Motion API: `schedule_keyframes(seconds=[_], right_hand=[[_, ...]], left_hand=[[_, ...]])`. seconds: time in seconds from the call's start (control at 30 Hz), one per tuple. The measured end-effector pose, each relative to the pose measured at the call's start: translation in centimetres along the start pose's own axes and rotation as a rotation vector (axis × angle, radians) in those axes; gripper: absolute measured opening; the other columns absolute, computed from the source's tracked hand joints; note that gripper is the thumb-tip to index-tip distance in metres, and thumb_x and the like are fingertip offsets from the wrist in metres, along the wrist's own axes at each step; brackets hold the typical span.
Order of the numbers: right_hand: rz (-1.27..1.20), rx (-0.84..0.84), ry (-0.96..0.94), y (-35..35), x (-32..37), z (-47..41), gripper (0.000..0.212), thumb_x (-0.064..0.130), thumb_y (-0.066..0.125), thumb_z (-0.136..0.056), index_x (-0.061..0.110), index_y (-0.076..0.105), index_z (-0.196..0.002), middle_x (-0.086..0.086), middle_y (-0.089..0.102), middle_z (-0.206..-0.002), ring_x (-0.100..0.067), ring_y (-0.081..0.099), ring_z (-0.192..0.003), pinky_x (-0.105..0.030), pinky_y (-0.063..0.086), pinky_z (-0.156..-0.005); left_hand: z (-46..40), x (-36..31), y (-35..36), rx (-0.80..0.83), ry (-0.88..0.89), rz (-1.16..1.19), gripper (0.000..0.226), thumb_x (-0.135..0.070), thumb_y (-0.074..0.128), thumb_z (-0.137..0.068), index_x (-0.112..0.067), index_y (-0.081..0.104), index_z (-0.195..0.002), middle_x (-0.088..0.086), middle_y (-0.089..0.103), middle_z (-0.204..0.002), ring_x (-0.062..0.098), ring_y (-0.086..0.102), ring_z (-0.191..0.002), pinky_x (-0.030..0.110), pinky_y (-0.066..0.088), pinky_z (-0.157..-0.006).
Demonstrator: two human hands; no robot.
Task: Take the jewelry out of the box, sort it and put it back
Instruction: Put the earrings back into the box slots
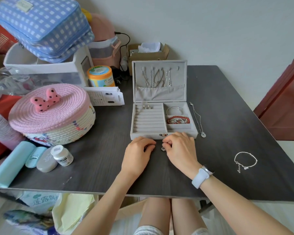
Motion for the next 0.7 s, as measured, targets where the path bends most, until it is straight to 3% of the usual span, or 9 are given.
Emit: schedule_keyframes(seconds=[0.13, 0.23, 0.4, 0.57, 0.7], right_hand=[[-0.096, -0.002, 0.066, 0.0, -0.3, -0.1, 0.011, 0.021, 0.057, -0.086, 0.022, 0.068, -0.088, 0.005, 0.066, -0.101, -0.018, 0.051, -0.103, -0.034, 0.031, -0.085], [-0.136, -0.045, 0.026, -0.3, 0.3, 0.3, 0.011, 0.016, 0.059, -0.085, 0.017, 0.069, -0.083, 0.003, 0.067, -0.092, -0.021, 0.054, -0.096, -0.034, 0.036, -0.082], [-0.232, 0.000, -0.123, -1.4, 1.5, 0.6, 0.008, 0.010, 0.055, -0.087, 0.010, 0.063, -0.086, 0.006, 0.057, -0.086, -0.011, 0.045, -0.085, -0.010, 0.031, -0.070], [-0.307, 0.102, -0.196, -3.6, 3.0, 0.5, 0.010, 0.011, 0.055, -0.088, 0.015, 0.061, -0.095, 0.012, 0.053, -0.082, 0.002, 0.050, -0.072, -0.003, 0.038, -0.067], [-0.361, 0.265, -0.139, -2.7, 3.3, -0.4, 0.010, 0.013, 0.057, -0.087, 0.016, 0.066, -0.090, 0.014, 0.059, -0.076, 0.002, 0.053, -0.068, -0.005, 0.040, -0.066]], left_hand=[[0.2, 0.1, -1.3, -0.095, -0.028, 0.098, 0.013, -0.006, 0.067, -0.081, -0.010, 0.074, -0.091, 0.001, 0.071, -0.088, 0.010, 0.062, -0.077, 0.000, 0.039, -0.074], [0.4, 0.7, -1.9, -0.120, -0.113, 0.178, 0.014, -0.009, 0.065, -0.083, -0.011, 0.073, -0.095, -0.004, 0.071, -0.090, -0.002, 0.058, -0.073, -0.003, 0.039, -0.073], [0.7, 0.6, -2.9, -0.135, -0.124, 0.196, 0.017, -0.010, 0.065, -0.084, -0.012, 0.070, -0.099, -0.006, 0.068, -0.090, -0.005, 0.058, -0.075, -0.003, 0.041, -0.074], [-0.1, -1.0, -4.4, 0.004, -0.002, 0.095, 0.013, -0.011, 0.068, -0.081, -0.014, 0.073, -0.092, -0.012, 0.066, -0.081, -0.004, 0.058, -0.066, -0.002, 0.040, -0.069], [-2.6, -0.4, -5.8, 0.086, -0.079, 0.144, 0.009, -0.011, 0.071, -0.078, -0.017, 0.075, -0.084, -0.021, 0.063, -0.069, -0.013, 0.058, -0.069, -0.002, 0.039, -0.065]])
Point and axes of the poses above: each hand's wrist, its own z-axis away from the middle knuckle, its own y-axis out of the palm, x = y × z, the point moved 9 cm from there along -z, towards the middle knuckle
